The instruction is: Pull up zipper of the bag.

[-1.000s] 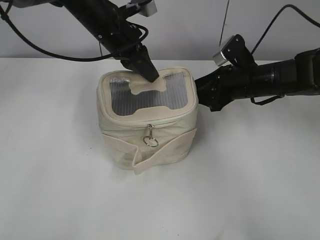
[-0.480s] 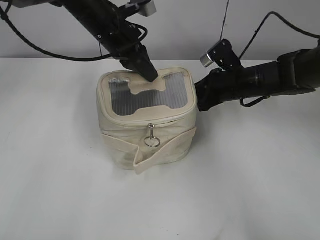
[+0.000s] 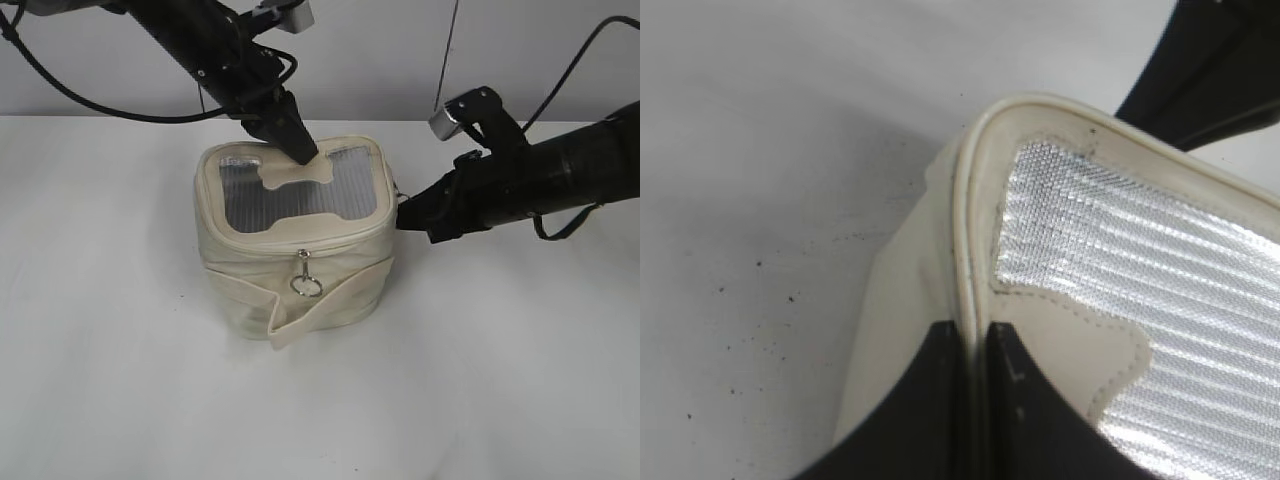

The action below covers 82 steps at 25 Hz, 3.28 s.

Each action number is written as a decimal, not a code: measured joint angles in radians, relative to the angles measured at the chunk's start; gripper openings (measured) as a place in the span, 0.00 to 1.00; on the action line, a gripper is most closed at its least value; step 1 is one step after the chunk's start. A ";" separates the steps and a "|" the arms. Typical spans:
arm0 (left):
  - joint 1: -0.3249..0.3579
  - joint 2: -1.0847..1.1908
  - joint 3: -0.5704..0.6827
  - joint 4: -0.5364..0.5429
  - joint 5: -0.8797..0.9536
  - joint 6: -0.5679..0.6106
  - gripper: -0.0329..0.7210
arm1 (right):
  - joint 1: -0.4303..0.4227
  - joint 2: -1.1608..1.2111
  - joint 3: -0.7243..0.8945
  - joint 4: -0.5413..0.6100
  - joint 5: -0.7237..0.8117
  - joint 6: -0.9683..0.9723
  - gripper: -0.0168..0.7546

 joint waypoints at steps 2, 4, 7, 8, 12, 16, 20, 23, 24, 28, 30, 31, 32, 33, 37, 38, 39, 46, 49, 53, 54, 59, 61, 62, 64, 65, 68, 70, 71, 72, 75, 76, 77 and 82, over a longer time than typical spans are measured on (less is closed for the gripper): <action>0.000 0.000 0.000 0.000 0.000 -0.011 0.10 | 0.000 -0.040 0.047 0.000 -0.001 0.016 0.03; 0.000 0.000 0.000 -0.001 0.001 -0.019 0.10 | 0.000 -0.086 0.100 0.000 -0.003 0.031 0.03; 0.000 0.000 0.000 -0.001 0.001 -0.031 0.10 | 0.000 -0.162 0.180 0.000 -0.008 0.058 0.03; 0.000 0.000 0.000 -0.001 0.001 -0.039 0.10 | 0.000 -0.192 0.207 0.000 -0.010 0.066 0.03; 0.000 0.000 0.000 0.000 -0.006 -0.083 0.10 | 0.013 -0.294 0.293 -0.005 -0.003 0.109 0.03; -0.006 0.000 0.000 0.006 -0.020 -0.139 0.10 | 0.107 -0.323 0.325 -0.007 0.012 0.172 0.03; -0.024 -0.001 0.000 0.023 -0.031 -0.149 0.10 | 0.297 -0.298 0.295 0.080 -0.060 0.192 0.03; -0.042 -0.001 0.000 0.033 -0.043 -0.148 0.10 | 0.420 -0.241 0.226 0.113 -0.130 0.201 0.03; -0.049 -0.002 0.000 0.034 -0.043 -0.147 0.10 | 0.443 -0.228 0.213 0.114 -0.146 0.213 0.04; -0.054 -0.002 0.000 0.033 -0.048 -0.146 0.14 | 0.436 -0.212 0.205 0.055 -0.141 0.362 0.09; -0.053 -0.004 0.000 0.019 -0.060 -0.155 0.23 | 0.397 -0.213 0.205 -0.030 -0.084 0.467 0.26; -0.050 -0.009 0.000 0.017 -0.067 -0.170 0.29 | 0.373 -0.216 0.205 -0.069 -0.055 0.506 0.39; -0.048 -0.017 0.000 0.016 -0.070 -0.183 0.35 | 0.330 -0.225 0.205 -0.111 -0.026 0.548 0.52; -0.043 -0.027 0.000 0.016 -0.074 -0.209 0.39 | 0.287 -0.238 0.205 -0.148 -0.001 0.595 0.64; -0.012 -0.092 0.000 0.039 -0.073 -0.336 0.39 | 0.116 -0.300 0.202 -0.312 0.088 0.803 0.78; 0.000 -0.113 0.000 0.052 -0.069 -0.372 0.36 | 0.071 -0.314 0.198 -0.367 0.109 0.854 0.78; 0.014 -0.134 0.000 0.070 -0.060 -0.404 0.34 | 0.031 -0.330 0.191 -0.417 0.134 0.919 0.77; 0.039 -0.328 0.172 0.224 -0.062 -0.578 0.32 | -0.046 -0.445 0.142 -0.766 0.237 1.295 0.75; 0.039 -0.466 0.357 0.270 -0.112 -0.596 0.32 | -0.046 -0.503 0.142 -0.858 0.283 1.405 0.75; 0.039 -0.742 0.671 0.328 -0.222 -0.652 0.32 | -0.046 -0.631 0.142 -0.978 0.436 1.482 0.75; 0.039 -0.830 0.755 0.353 -0.245 -0.683 0.32 | -0.046 -0.678 0.142 -1.004 0.476 1.494 0.75; 0.039 -1.318 1.072 0.458 -0.274 -0.858 0.31 | -0.046 -0.980 0.207 -1.096 0.591 1.557 0.75; 0.039 -1.550 1.148 0.518 -0.260 -0.943 0.31 | -0.046 -1.179 0.256 -1.146 0.605 1.593 0.74; 0.039 -1.676 1.180 0.555 -0.243 -0.993 0.31 | -0.046 -1.247 0.286 -1.187 0.610 1.623 0.74; 0.038 -1.837 1.221 0.628 -0.189 -1.077 0.30 | -0.046 -1.405 0.329 -1.253 0.612 1.671 0.74; 0.038 -1.925 1.237 0.654 -0.162 -1.107 0.30 | -0.046 -1.468 0.346 -1.281 0.614 1.692 0.74; 0.044 -2.127 1.288 0.719 -0.066 -1.141 0.30 | -0.046 -1.665 0.409 -1.340 0.614 1.735 0.74; 0.050 -2.206 1.328 0.737 -0.030 -1.144 0.30 | -0.046 -1.751 0.449 -1.358 0.615 1.745 0.74; 0.051 -2.237 1.348 0.739 -0.021 -1.144 0.30 | -0.046 -1.787 0.457 -1.365 0.614 1.748 0.74; 0.051 -2.254 1.367 0.740 -0.012 -1.146 0.30 | -0.046 -1.813 0.462 -1.369 0.608 1.750 0.74; 0.051 -2.259 1.405 0.739 -0.014 -1.138 0.30 | -0.046 -1.875 0.470 -1.374 0.591 1.752 0.74; 0.051 -2.259 1.409 0.736 -0.030 -1.128 0.30 | -0.046 -1.883 0.472 -1.377 0.584 1.753 0.74; 0.051 -2.259 1.415 0.729 -0.061 -1.105 0.30 | -0.046 -1.886 0.473 -1.377 0.576 1.753 0.74; 0.051 -2.259 1.447 0.657 -0.156 -0.971 0.30 | -0.046 -1.887 0.498 -1.376 0.524 1.754 0.74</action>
